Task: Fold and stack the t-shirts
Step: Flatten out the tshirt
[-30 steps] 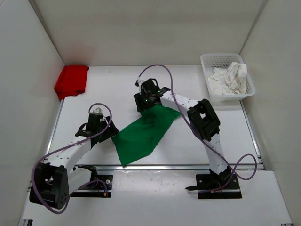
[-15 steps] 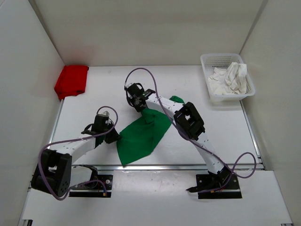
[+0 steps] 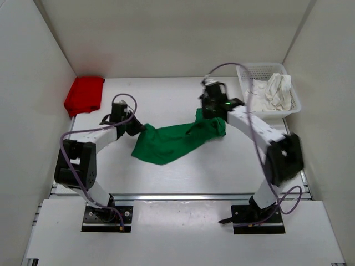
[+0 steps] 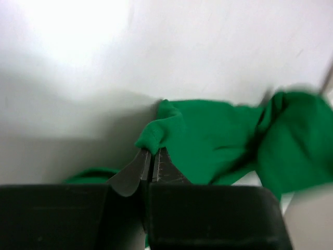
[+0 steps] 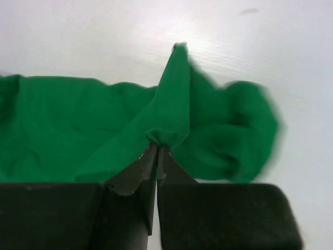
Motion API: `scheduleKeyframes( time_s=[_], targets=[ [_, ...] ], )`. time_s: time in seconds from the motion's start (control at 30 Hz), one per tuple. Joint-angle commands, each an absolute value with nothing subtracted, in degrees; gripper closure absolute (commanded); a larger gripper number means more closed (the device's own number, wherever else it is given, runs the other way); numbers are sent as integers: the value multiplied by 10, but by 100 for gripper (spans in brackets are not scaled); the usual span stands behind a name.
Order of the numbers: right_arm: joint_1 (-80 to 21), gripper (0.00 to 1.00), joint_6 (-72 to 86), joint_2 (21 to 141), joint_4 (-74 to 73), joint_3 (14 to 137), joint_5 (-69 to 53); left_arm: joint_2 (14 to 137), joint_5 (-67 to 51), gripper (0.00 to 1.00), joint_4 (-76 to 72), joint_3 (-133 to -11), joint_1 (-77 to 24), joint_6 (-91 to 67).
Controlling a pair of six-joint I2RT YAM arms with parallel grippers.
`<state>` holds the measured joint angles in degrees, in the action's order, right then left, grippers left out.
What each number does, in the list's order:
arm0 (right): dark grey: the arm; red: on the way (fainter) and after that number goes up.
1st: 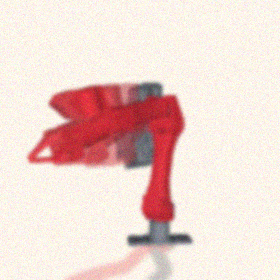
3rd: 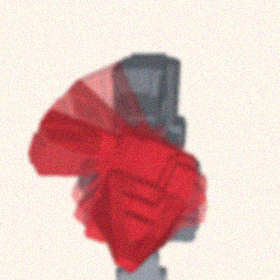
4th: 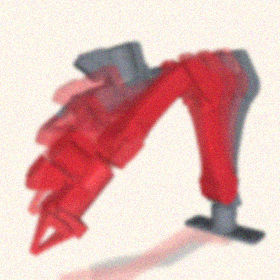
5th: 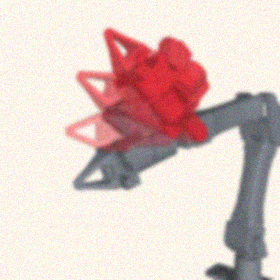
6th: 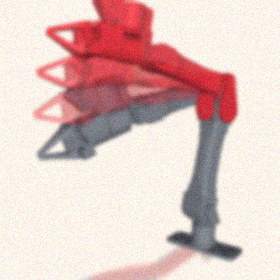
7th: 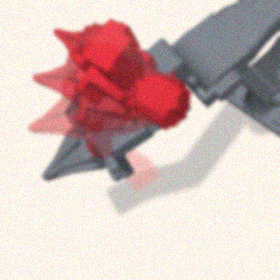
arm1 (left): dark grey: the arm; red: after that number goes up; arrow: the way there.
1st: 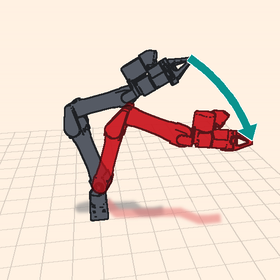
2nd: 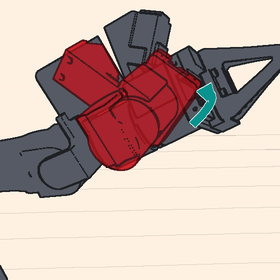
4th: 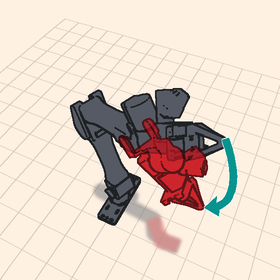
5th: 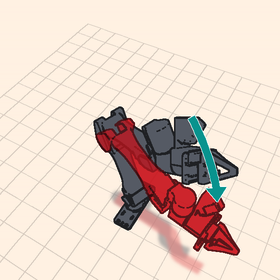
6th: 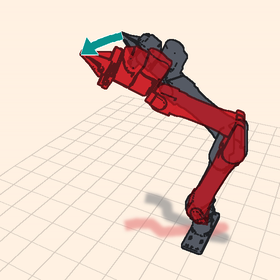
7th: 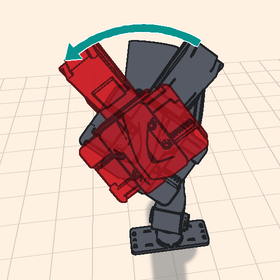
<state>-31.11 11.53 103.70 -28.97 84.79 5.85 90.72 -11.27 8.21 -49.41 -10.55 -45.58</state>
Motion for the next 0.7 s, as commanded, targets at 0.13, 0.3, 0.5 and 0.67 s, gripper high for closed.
scheduleKeyframes(
  time_s=[0.13,0.3,0.5,0.67],
  targets=[
    [-206,100,255,680,-149,533,-67,990,-96,94,107,-682,-37,-458],
    [-238,100,307,578,-166,396,-81,994,-120,56,118,-662,-23,-440],
    [-186,100,343,485,-154,277,-98,854,-50,48,120,-496,18,-418],
    [-142,99,329,473,-143,260,-137,801,-37,54,97,-396,44,-430]
  ],
)
